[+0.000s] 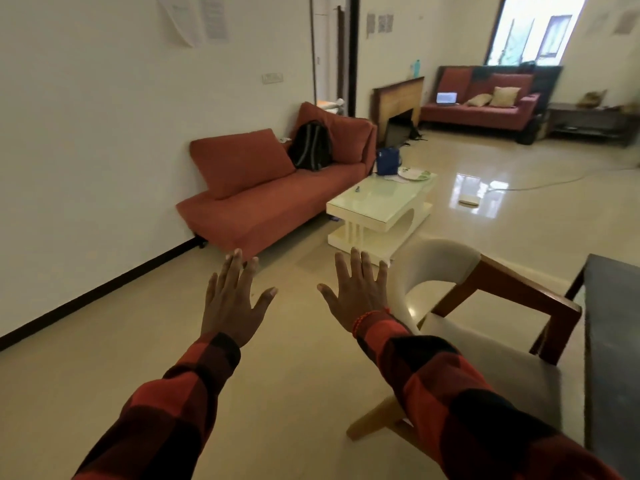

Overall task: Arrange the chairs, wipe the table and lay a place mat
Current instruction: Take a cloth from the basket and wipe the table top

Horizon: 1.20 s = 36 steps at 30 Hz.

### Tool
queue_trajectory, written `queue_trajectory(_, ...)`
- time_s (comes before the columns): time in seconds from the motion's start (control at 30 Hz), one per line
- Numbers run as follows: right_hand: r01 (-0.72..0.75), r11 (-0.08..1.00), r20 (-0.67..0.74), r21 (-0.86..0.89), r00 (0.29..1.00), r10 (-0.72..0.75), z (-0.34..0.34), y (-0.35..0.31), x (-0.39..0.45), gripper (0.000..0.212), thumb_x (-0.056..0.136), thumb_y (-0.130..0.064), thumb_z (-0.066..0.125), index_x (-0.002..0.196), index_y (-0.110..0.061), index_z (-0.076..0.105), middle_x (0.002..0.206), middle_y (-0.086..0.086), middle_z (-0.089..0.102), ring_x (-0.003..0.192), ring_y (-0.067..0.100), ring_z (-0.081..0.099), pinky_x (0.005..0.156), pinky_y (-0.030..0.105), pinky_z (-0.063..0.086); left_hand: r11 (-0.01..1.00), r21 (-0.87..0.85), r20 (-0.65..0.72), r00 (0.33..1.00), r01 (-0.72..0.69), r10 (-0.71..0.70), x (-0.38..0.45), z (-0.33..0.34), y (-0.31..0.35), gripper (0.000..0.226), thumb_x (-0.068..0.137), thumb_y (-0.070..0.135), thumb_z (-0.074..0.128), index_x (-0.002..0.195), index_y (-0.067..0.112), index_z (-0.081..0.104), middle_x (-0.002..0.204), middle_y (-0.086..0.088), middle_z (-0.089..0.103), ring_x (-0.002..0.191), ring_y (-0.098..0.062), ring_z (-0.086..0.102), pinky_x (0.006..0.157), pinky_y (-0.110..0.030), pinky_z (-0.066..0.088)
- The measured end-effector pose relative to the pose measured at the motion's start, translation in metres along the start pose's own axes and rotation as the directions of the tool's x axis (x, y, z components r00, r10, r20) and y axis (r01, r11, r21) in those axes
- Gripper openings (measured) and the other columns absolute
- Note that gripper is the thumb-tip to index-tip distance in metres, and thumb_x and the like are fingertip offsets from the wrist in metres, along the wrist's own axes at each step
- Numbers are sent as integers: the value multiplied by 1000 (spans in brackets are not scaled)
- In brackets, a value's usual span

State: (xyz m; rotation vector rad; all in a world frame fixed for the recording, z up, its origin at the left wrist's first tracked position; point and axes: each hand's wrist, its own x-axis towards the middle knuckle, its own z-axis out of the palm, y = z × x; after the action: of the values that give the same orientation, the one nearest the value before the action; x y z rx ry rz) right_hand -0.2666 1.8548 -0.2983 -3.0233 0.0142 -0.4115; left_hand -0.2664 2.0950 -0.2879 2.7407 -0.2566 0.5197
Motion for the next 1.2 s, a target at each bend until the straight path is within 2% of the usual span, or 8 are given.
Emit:
queue_trajectory(0.1,-65,997,-17,-48,998,64,6,0,52,76,100,-66,29,159,-20,20,166,17,20,153,37,18,120,64,8,995,-49,16,996,-85,85,74,20,-21,70,98,55,49,156,20,34,169,-7,13,156,-22,5,125,-47,10)
queue_trajectory(0.27,-214,975,-32,-56,977,213,18,18,134,76,101,-65,27,161,-21,14,168,15,11,155,36,12,120,62,3,968,-129,71,972,-213,223,192,65,-22,70,97,54,50,155,17,37,169,-8,13,156,-23,7,125,-51,11)
queue_trajectory(0.5,-311,934,-38,-178,950,309,79,84,231,77,97,-66,38,157,-19,30,162,20,30,149,42,28,118,66,11,891,-193,119,891,-411,437,339,163,17,66,96,54,50,150,16,44,168,-9,16,156,-25,9,124,-54,13)
queue_trajectory(0.6,-395,903,-5,-171,917,400,97,123,279,78,98,-66,33,160,-20,23,165,19,23,152,41,21,118,66,7,850,-195,129,847,-489,516,401,201,44,71,94,63,38,150,19,43,167,-9,19,156,-26,12,123,-55,16)
queue_trajectory(0.77,-510,853,0,-113,858,513,106,184,363,72,101,-61,29,159,-18,19,167,17,14,154,38,9,121,65,1,805,-196,109,803,-560,586,505,255,91,73,93,66,38,144,15,52,164,-12,27,153,-29,21,121,-56,21)
queue_trajectory(0.9,-593,794,-75,-135,805,589,100,240,425,71,101,-60,33,158,-18,22,165,18,18,152,39,14,119,65,3,763,-240,88,769,-600,633,585,287,148,65,96,52,55,148,14,47,166,-13,22,155,-29,16,123,-53,16)
queue_trajectory(1.07,-688,704,-161,-176,725,669,106,309,475,72,99,-62,36,156,-19,27,163,18,27,150,40,23,119,65,10,667,-330,77,686,-667,724,654,343,219,67,97,57,50,150,17,45,167,-9,19,156,-24,10,125,-49,13)
queue_trajectory(1.2,-774,600,-177,-202,632,755,121,365,508,74,99,-63,34,158,-20,22,165,17,21,151,39,20,119,64,7,546,-411,57,577,-730,815,709,401,283,66,97,59,47,151,20,42,169,-5,13,156,-20,5,125,-44,5)
